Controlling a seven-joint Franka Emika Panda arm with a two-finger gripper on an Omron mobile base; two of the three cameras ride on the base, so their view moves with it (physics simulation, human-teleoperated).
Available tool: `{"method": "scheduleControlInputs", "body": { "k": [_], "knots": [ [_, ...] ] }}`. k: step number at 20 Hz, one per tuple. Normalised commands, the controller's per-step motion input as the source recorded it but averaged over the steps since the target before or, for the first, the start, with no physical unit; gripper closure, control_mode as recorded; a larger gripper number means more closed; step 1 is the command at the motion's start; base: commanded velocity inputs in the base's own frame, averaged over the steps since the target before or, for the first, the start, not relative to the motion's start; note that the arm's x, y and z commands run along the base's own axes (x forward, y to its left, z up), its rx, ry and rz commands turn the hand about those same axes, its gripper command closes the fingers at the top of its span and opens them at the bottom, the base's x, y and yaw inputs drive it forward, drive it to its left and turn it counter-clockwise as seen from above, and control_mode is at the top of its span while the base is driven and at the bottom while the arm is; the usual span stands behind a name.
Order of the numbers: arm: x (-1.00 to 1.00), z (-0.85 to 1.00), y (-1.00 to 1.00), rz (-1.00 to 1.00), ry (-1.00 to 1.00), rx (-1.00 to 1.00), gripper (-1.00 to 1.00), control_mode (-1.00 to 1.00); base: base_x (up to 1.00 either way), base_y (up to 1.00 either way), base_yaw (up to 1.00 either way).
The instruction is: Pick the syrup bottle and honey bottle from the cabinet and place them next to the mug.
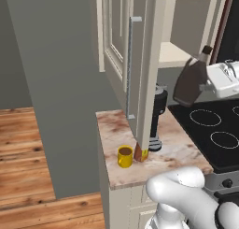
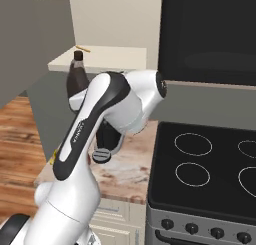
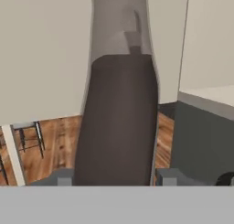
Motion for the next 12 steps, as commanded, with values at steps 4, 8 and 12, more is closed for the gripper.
{"method": "scheduleControlInputs", "body": {
  "k": [4,8,12],
  "knots": [
    [-0.31,-0.68,0.00,0.01,0.00,-0.03,1.00,-1.00,0.00,0.00,0.00],
    [-0.17,-0.69,0.00,0.02,0.00,-0.09,1.00,-1.00,0.00,0.00,0.00],
    [0.00,-0.49,0.00,0.08,0.00,-0.11,1.00,-1.00,0.00,0.00,0.00]
  ]
}}
